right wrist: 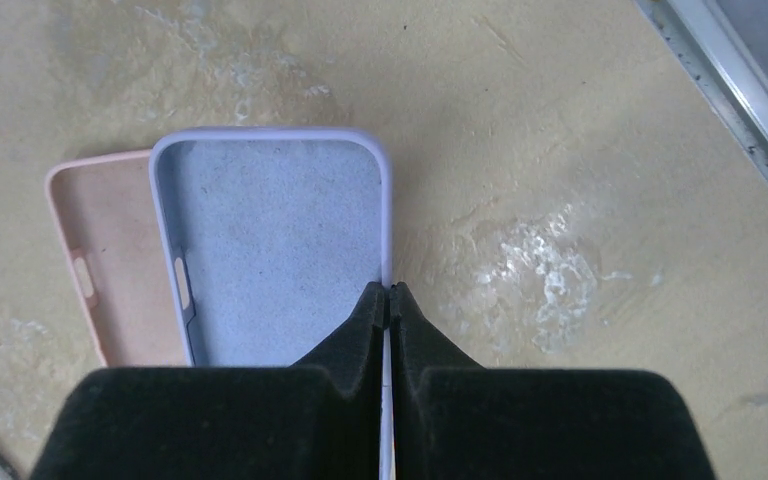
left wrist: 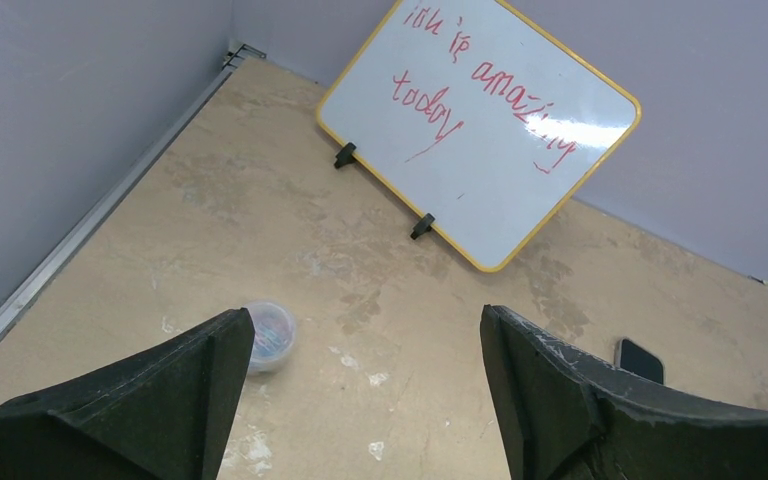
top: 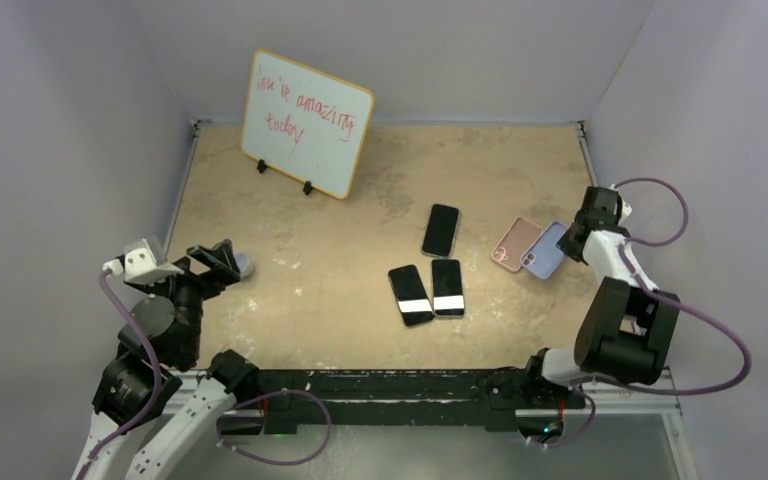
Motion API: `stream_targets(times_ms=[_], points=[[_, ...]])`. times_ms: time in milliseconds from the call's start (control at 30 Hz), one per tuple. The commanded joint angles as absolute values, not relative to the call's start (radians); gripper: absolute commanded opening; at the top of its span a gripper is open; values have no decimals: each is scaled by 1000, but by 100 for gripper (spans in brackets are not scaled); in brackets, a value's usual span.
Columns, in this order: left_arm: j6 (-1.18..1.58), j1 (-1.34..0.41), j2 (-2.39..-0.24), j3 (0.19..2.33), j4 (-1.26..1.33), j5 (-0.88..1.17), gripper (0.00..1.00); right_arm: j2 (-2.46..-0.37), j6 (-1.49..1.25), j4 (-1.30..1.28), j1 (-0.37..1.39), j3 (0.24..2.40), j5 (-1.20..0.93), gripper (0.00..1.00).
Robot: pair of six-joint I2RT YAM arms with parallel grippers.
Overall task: Take the phone out of the phone case
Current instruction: Place the phone case at the center of the board.
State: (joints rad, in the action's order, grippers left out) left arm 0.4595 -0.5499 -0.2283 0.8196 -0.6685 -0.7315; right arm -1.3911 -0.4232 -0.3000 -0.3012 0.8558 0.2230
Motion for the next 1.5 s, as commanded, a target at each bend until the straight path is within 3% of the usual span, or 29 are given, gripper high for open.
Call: stream_targets(times_ms=[0, 333, 500, 900, 1167, 1333, 1467], points=[[434, -543, -205, 810, -644, -742, 87, -1473, -390, -218, -318, 852, 195, 0], [436, -543, -186, 810, -652, -755, 87, -1613, -332, -221, -328, 888, 144, 0], [436, -543, -183, 810, -651, -758, 87, -1561, -309, -243, -328, 907, 74, 0], [442, -543, -181, 811, -656, -759, 87, -1428, -316, -306, -328, 891, 302, 0], [444, -543, -175, 811, -663, -764, 87, -1498, -303, -295, -329, 885, 251, 0], [448, -543, -170, 811, -664, -768, 87, -1542, -256, -247, -327, 887, 147, 9], [448, -543, -173, 811, -664, -768, 87, -1560, -248, -222, -327, 885, 63, 24]])
